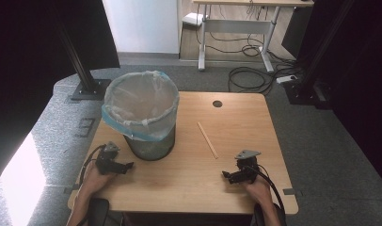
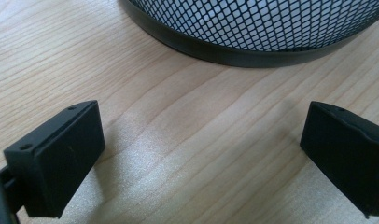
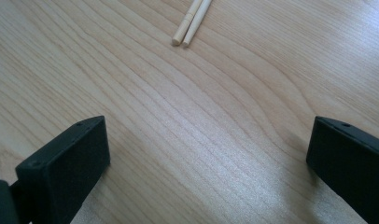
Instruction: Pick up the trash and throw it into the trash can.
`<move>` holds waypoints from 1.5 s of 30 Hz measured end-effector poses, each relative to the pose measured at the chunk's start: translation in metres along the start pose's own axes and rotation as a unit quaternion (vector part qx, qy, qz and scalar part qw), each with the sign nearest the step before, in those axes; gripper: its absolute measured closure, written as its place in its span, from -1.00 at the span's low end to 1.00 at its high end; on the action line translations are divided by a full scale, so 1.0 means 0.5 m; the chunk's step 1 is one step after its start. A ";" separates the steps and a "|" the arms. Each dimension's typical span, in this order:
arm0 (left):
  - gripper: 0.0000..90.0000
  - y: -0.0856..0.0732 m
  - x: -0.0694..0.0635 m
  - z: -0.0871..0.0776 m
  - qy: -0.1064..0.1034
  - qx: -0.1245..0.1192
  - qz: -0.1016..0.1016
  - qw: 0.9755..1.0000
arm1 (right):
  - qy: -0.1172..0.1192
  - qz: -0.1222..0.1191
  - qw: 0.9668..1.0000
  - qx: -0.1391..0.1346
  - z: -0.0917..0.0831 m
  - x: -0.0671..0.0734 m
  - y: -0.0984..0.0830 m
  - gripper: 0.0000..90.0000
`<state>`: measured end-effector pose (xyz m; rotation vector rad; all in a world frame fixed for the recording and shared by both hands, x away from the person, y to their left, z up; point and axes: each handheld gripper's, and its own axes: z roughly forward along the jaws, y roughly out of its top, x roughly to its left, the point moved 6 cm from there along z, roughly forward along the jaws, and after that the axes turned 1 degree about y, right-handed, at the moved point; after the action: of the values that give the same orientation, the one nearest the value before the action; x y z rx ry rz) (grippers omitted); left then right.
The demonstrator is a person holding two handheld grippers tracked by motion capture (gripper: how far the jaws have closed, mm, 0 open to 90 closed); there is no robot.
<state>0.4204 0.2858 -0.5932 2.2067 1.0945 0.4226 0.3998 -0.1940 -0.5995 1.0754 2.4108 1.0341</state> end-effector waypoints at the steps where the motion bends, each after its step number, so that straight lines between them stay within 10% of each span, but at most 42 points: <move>1: -1.00 0.000 0.000 0.000 0.000 0.000 0.000 1.000 | 0.000 0.000 1.000 0.000 0.000 0.000 0.000 -1.00; 26: -1.00 0.001 -0.002 0.001 0.000 0.001 0.000 1.000 | -0.017 0.007 1.000 0.009 -0.007 -0.007 0.005 -1.00; 45: -1.00 0.002 -0.002 0.002 0.004 0.000 -0.005 1.000 | -0.047 0.025 0.999 0.005 0.035 -0.055 0.133 -0.69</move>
<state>0.4208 0.2841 -0.5932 2.2006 1.1082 0.4272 0.4619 -0.1751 -0.5638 1.1674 2.3280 0.9653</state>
